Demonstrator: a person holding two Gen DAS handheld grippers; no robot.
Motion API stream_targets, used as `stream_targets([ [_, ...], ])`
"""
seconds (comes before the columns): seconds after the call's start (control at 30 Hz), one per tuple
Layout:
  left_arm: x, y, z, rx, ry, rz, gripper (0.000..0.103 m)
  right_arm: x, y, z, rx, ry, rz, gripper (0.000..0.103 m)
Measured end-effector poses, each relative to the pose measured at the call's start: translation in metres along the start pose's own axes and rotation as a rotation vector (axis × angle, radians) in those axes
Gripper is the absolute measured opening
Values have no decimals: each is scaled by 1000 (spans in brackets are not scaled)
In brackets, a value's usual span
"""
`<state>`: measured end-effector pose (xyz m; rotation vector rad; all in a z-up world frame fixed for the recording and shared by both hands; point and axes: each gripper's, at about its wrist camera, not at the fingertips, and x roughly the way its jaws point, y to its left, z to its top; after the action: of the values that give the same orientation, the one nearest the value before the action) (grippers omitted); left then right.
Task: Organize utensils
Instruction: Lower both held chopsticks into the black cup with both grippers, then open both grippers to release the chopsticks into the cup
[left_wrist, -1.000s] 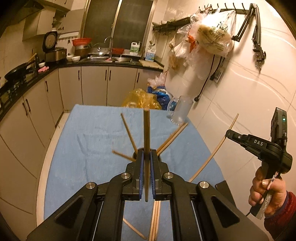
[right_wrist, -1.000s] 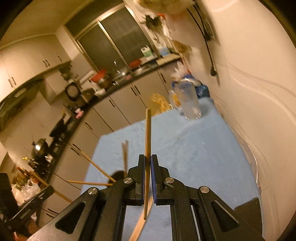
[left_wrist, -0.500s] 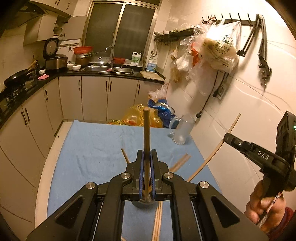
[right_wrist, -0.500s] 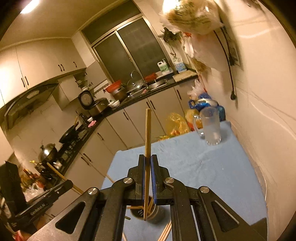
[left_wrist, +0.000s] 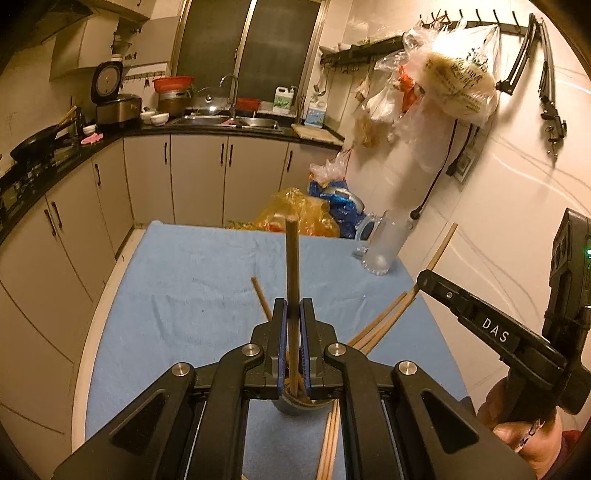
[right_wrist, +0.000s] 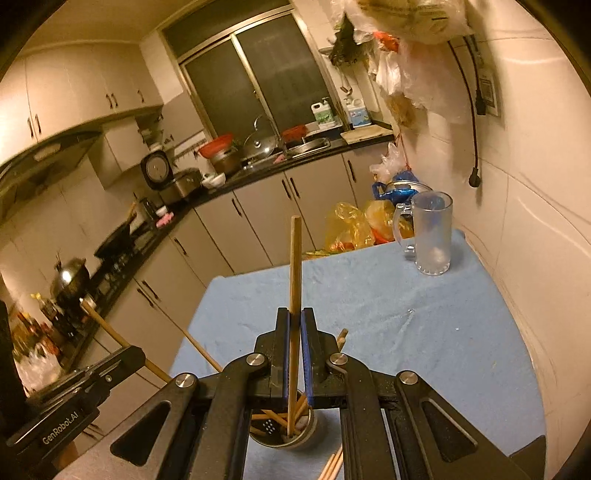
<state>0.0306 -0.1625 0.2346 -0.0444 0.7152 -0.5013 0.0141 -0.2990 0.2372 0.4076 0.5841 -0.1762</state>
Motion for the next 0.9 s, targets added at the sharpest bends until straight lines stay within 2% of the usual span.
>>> stream_targets([
  [0.33,9,7,-10,-10,26,12,6,25,-12,-17,26,99,5,8],
  [0.67,-1,10,-5,-38,5,16,6,8,-18,-11,59,94,27,9],
  [0.8,-20,10,-1,-38,-36,20,10,-10,-23,-10,49,73,17,25],
  [0.87,-32,11,-1,-39,-61,29,24,-19,-25,-11,51,68,13,29],
  [0.9,-39,12,-1,-40,-76,34,27,-22,-27,-13,53,69,12,34],
])
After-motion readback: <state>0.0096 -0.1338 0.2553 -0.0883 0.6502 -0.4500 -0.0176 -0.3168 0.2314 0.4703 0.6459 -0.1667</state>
